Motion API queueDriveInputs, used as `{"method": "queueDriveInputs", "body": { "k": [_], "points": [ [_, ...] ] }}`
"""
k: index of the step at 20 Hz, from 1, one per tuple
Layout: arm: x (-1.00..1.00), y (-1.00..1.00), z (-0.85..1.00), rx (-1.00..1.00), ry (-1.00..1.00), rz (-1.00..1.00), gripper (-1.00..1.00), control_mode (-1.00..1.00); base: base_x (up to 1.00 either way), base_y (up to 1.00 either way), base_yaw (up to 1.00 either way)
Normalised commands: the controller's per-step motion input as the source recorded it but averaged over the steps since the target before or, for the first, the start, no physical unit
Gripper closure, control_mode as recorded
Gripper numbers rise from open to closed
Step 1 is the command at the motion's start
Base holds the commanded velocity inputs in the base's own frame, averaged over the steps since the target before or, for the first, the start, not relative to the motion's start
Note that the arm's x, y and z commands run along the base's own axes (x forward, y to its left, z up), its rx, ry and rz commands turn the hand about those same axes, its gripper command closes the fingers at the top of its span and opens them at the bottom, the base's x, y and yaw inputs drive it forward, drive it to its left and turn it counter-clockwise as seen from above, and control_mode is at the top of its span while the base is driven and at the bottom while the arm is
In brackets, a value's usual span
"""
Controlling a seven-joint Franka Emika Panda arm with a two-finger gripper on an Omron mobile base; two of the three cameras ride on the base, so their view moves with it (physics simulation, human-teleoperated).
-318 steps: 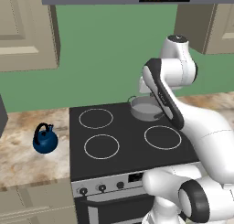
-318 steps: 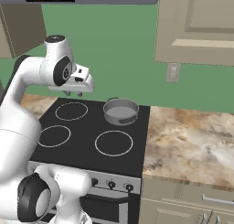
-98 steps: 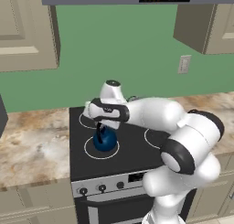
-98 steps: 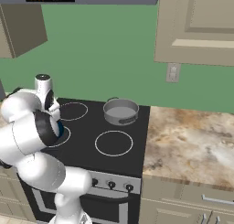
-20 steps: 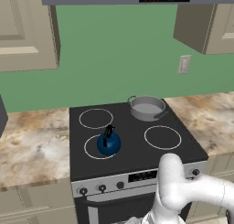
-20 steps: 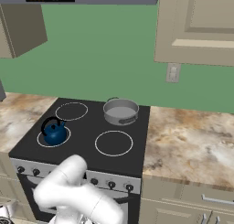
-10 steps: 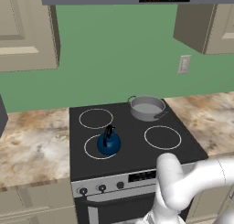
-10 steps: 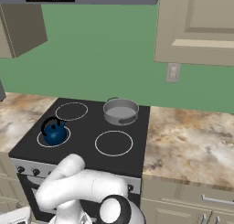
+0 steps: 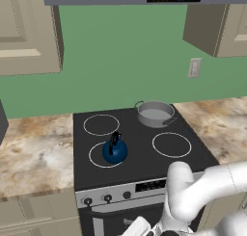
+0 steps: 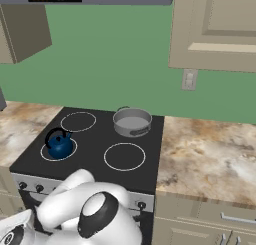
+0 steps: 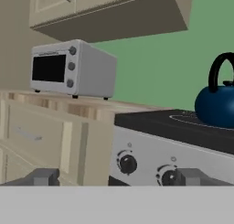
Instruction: Pick the kettle from the counter and place it on a stove burner. Then turn the burner on.
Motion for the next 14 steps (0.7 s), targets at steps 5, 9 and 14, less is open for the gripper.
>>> {"method": "queueDriveInputs", "body": {
  "k": [5, 9, 14],
  "points": [
    [0.53, 0.18, -0.01, 0.00, 0.00, -0.11, -1.00, -1.00, 0.00, 0.00, 0.00],
    [0.45, 0.09, 0.00, 0.00, 0.00, -0.09, -1.00, -1.00, 0.00, 0.00, 0.00],
    [0.31, 0.10, 0.00, 0.00, 0.00, -0.06, -1.00, -1.00, 0.00, 0.00, 0.00]
  ]
}}
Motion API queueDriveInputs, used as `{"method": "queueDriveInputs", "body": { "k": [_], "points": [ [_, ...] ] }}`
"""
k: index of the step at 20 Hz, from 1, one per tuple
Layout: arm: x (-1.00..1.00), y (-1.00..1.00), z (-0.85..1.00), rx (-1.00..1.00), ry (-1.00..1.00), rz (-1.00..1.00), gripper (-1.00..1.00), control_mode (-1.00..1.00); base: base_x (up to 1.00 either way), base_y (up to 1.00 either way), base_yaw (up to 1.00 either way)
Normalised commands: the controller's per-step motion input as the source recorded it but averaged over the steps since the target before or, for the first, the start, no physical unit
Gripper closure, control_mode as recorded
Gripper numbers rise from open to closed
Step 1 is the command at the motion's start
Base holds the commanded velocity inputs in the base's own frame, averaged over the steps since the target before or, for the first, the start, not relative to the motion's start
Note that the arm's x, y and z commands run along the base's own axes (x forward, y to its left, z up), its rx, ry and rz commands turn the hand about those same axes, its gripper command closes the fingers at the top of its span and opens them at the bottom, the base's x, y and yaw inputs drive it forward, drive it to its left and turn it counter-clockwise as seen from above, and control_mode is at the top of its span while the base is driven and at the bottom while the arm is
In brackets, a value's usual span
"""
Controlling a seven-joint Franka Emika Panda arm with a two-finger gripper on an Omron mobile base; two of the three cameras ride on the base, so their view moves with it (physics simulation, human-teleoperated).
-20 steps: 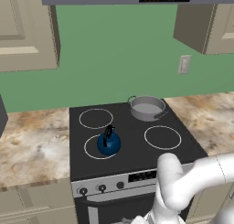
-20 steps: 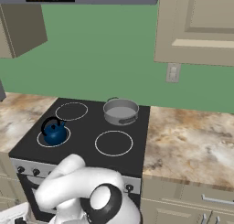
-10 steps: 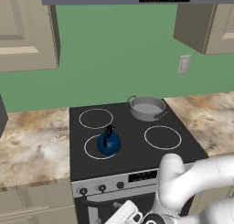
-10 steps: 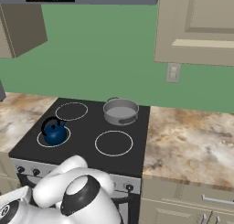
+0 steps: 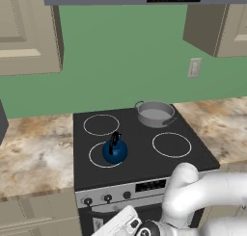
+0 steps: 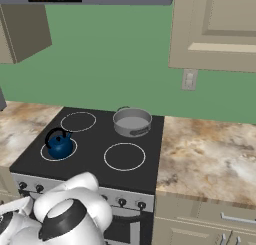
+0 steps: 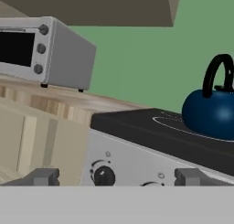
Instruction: Pick the kettle from the counter and place it on a stove burner. Then turn the burner on.
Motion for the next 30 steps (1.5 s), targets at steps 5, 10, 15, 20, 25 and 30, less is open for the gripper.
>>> {"method": "queueDriveInputs", "body": {
  "k": [5, 10, 15, 20, 25, 30],
  "points": [
    [0.24, 0.31, 0.00, 0.06, 0.00, -0.09, -1.00, -1.00, 0.00, 0.00, 0.00],
    [0.09, 0.10, 0.00, 0.01, 0.00, -0.10, -1.00, -1.00, 0.00, 0.00, 0.00],
    [0.17, 0.12, -0.08, 0.00, 0.00, -0.09, -1.00, -1.00, 0.00, 0.00, 0.00],
    [0.23, 0.02, -0.04, 0.00, 0.00, -0.13, -1.00, -1.00, 0.00, 0.00, 0.00],
    [0.19, 0.00, -0.03, 0.00, 0.00, -0.09, -1.00, -1.00, 0.00, 0.00, 0.00],
    [0.24, 0.00, -0.15, 0.00, 0.00, -0.06, -1.00, -1.00, 0.00, 0.00, 0.00]
  ]
}}
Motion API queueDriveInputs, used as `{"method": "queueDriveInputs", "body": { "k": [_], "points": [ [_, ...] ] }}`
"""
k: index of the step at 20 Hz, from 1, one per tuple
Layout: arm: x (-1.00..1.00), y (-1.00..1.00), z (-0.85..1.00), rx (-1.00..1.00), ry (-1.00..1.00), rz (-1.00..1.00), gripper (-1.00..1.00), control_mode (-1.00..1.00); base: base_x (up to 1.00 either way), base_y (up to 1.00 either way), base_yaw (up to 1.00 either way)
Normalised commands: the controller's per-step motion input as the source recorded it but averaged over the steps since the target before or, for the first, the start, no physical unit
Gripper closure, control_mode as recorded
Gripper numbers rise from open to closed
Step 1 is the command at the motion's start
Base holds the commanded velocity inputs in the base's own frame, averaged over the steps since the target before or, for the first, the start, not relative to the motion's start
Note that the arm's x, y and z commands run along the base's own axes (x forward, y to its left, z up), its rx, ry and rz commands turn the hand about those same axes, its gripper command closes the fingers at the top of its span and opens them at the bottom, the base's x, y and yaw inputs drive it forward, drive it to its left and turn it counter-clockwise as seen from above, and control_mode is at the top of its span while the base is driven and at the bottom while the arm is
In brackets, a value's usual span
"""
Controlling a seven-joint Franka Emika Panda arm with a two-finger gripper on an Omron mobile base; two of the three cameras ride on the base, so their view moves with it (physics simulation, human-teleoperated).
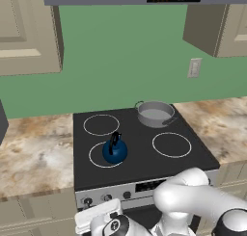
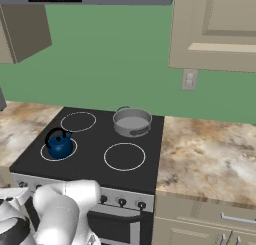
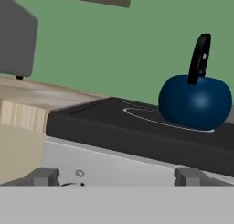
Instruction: Pick the kettle from the counter and place it on a stove burner. Then turn the burner on.
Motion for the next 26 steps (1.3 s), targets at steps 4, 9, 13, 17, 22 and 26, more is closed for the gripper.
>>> {"method": "queueDriveInputs", "body": {
  "k": [4, 9, 13, 17, 22, 26],
  "points": [
    [0.12, 0.00, -0.32, 0.00, 0.00, -0.04, -1.00, -1.00, 0.00, 0.00, 0.00],
    [0.16, 0.05, -0.32, 0.00, 0.00, -0.01, -1.00, -1.00, 0.00, 0.00, 0.00],
    [0.23, 0.30, -0.16, 0.00, 0.00, 0.00, -1.00, -1.00, 0.00, 0.00, 0.00],
    [0.22, 0.46, -0.27, 0.00, 0.00, -0.01, -1.00, -1.00, 0.00, 0.00, 0.00],
    [0.21, 0.29, -0.28, 0.00, 0.00, 0.00, -1.00, -1.00, 0.00, 0.00, 0.00],
    [0.00, 0.01, -0.55, -0.04, 0.00, 0.00, -1.00, -1.00, 0.00, 0.00, 0.00]
  ]
}}
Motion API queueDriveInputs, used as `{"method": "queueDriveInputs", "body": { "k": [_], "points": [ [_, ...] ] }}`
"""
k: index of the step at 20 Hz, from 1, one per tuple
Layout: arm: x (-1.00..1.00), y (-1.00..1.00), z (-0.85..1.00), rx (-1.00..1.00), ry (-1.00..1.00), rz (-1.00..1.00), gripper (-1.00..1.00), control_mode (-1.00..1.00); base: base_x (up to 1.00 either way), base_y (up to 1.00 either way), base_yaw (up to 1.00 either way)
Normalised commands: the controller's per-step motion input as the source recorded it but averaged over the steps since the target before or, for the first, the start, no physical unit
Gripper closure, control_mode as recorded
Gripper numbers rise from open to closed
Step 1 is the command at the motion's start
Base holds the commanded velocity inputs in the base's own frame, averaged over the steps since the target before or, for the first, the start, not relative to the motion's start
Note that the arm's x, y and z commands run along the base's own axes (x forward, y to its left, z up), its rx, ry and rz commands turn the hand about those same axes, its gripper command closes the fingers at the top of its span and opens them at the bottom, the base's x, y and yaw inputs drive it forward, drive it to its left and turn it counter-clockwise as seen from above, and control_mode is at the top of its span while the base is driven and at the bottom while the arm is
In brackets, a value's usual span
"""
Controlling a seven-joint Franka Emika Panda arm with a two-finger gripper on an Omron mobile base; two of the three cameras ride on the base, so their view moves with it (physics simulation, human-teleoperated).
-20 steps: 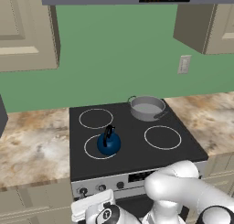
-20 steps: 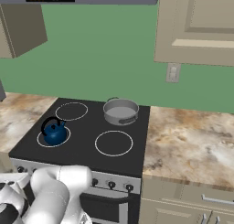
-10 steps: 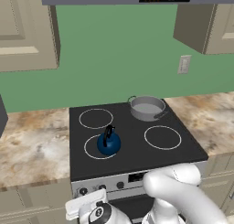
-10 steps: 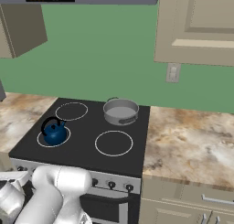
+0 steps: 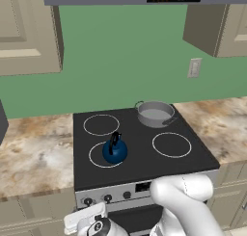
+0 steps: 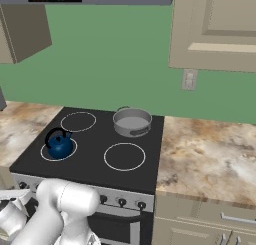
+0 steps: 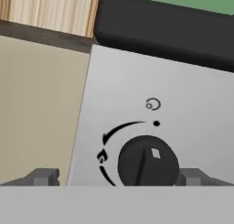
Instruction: Pick the kettle from the counter and place it on a stove burner. Then turn the burner on.
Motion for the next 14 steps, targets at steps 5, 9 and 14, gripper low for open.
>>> {"method": "queueDriveInputs", "body": {
  "k": [5, 9, 14],
  "points": [
    [0.00, 0.00, -0.31, -0.02, 0.00, 0.00, -1.00, -1.00, 0.00, 0.00, 0.00],
    [0.00, 0.00, 0.00, 0.00, 0.00, 0.00, -1.00, -1.00, 0.00, 0.00, 0.00],
    [0.00, -0.01, 0.00, 0.00, 0.00, 0.00, -1.00, -1.00, 0.00, 0.00, 0.00]
  ]
}}
